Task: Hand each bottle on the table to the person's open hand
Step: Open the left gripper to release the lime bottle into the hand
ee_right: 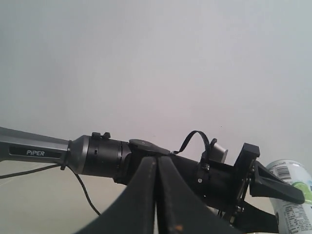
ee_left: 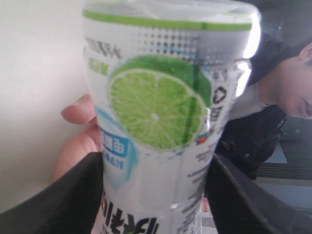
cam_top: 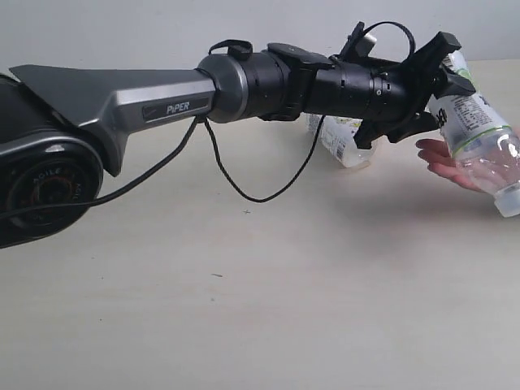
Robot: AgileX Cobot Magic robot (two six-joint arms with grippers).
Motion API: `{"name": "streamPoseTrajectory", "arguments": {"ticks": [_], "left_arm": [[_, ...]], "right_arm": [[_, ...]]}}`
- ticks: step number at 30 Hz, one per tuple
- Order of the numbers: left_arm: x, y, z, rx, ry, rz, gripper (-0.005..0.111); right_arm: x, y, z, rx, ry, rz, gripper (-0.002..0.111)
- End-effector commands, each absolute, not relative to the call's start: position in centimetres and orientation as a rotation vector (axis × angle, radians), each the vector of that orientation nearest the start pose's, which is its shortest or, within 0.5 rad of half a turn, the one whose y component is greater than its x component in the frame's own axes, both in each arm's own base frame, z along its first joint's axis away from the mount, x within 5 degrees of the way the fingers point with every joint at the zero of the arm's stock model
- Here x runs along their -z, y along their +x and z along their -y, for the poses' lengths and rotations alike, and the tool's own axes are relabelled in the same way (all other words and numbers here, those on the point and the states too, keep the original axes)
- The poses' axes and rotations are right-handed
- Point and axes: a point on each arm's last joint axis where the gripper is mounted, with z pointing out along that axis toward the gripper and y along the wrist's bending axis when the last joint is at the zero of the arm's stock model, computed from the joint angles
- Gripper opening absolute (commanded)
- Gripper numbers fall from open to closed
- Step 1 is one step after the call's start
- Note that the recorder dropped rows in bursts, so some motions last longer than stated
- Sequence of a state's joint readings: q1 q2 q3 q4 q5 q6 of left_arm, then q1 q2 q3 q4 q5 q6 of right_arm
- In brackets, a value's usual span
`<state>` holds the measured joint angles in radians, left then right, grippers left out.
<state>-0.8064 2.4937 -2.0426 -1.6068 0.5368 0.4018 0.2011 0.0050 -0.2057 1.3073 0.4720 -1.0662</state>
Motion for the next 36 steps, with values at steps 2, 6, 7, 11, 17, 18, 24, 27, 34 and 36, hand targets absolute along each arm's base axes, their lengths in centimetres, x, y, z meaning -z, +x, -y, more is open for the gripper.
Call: {"name": "streamPoseTrajectory", "arguments": {"ticks": [2, 6, 7, 11, 17, 18, 24, 27, 34, 36], "left_arm": [[-16.43, 36.26, 43.83, 1.731, -0.061, -2.325, 0.0], [-16.43, 36.27, 43.83, 1.726, -0.05, -2.32, 0.0], [-16.44, 36.26, 43.84, 1.727, -0.046, -2.319, 0.0], [-16.34, 36.26, 43.84, 1.725, -0.047, -2.321, 0.002], [-16.28, 36.08, 43.9, 1.744, -0.029, -2.329, 0.033], [-16.27, 36.06, 43.91, 1.744, -0.025, -2.33, 0.039], [-16.14, 36.0, 43.88, 1.719, 0.01, -2.337, 0.06], [-16.09, 35.99, 43.87, 1.709, 0.023, -2.34, 0.069], [-15.98, 35.93, 43.85, 1.69, 0.053, -2.346, 0.079], [-15.98, 35.93, 43.84, 1.689, 0.055, -2.346, 0.079]], "right_arm": [[-26.7, 2.36, -4.59, -0.653, -0.38, -1.413, 0.0], [-26.7, 2.36, -4.59, -0.653, -0.38, -1.413, 0.0], [-26.7, 2.36, -4.59, -0.653, -0.38, -1.413, 0.0], [-26.7, 2.36, -4.59, -0.653, -0.38, -1.413, 0.0], [-26.7, 2.38, -4.57, -0.65, -0.38, -1.413, 0.0], [-26.7, 2.38, -4.57, -0.65, -0.38, -1.413, 0.0], [-26.7, 2.38, -4.57, -0.65, -0.38, -1.413, 0.0], [-26.7, 2.38, -4.57, -0.65, -0.38, -1.413, 0.0], [-26.7, 2.38, -4.57, -0.65, -0.38, -1.413, 0.0], [-26.7, 2.38, -4.57, -0.65, -0.38, -1.413, 0.0]]}}
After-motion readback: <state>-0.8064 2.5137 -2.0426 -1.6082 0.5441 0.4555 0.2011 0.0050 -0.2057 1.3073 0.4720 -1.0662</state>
